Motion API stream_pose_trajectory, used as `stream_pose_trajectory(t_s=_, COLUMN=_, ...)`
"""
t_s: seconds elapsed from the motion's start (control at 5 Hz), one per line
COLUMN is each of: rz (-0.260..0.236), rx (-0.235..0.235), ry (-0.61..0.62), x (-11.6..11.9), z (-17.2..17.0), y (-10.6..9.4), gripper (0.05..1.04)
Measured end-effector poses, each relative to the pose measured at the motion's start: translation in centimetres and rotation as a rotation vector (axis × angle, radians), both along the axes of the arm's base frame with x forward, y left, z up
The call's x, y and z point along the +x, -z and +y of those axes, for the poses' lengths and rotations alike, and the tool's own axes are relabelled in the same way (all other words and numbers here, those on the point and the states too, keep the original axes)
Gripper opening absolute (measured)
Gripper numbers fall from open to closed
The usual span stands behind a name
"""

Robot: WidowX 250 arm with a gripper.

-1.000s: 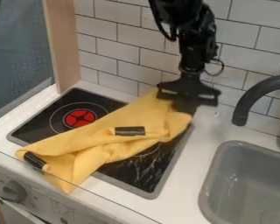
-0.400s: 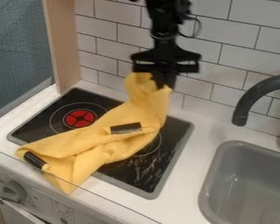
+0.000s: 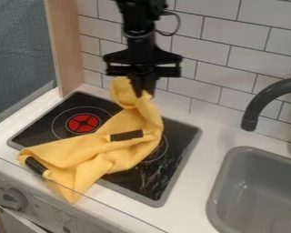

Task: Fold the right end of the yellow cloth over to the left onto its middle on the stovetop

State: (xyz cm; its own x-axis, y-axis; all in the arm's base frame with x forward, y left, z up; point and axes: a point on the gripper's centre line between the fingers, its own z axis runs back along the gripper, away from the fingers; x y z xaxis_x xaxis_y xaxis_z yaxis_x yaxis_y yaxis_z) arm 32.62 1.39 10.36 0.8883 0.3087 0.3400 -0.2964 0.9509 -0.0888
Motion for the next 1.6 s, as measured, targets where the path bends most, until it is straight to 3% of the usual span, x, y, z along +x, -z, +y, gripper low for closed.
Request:
stream_pose_trajectory(t_s=0.4, rz=0.023, rx=0.035, ry=0.015, x=-3.9, z=1.9, y=2.6, gripper=0.051)
stream_pose_trajectory(t_s=1.0, rz=0.126, rx=0.095, ry=0.050, x=-4.8, z=3.5, y=9.0, gripper=0.076)
stream_pose_trajectory(t_s=1.2, rz=0.138, rx=0.082, ry=0.005, x=-5.2, z=3.5, y=9.2, gripper=0.235)
stream_pose_trajectory(t_s=1.6, rz=0.186, rx=0.037, ry=-0.058, x=-6.4, z=3.8, y=8.6, gripper=0.783)
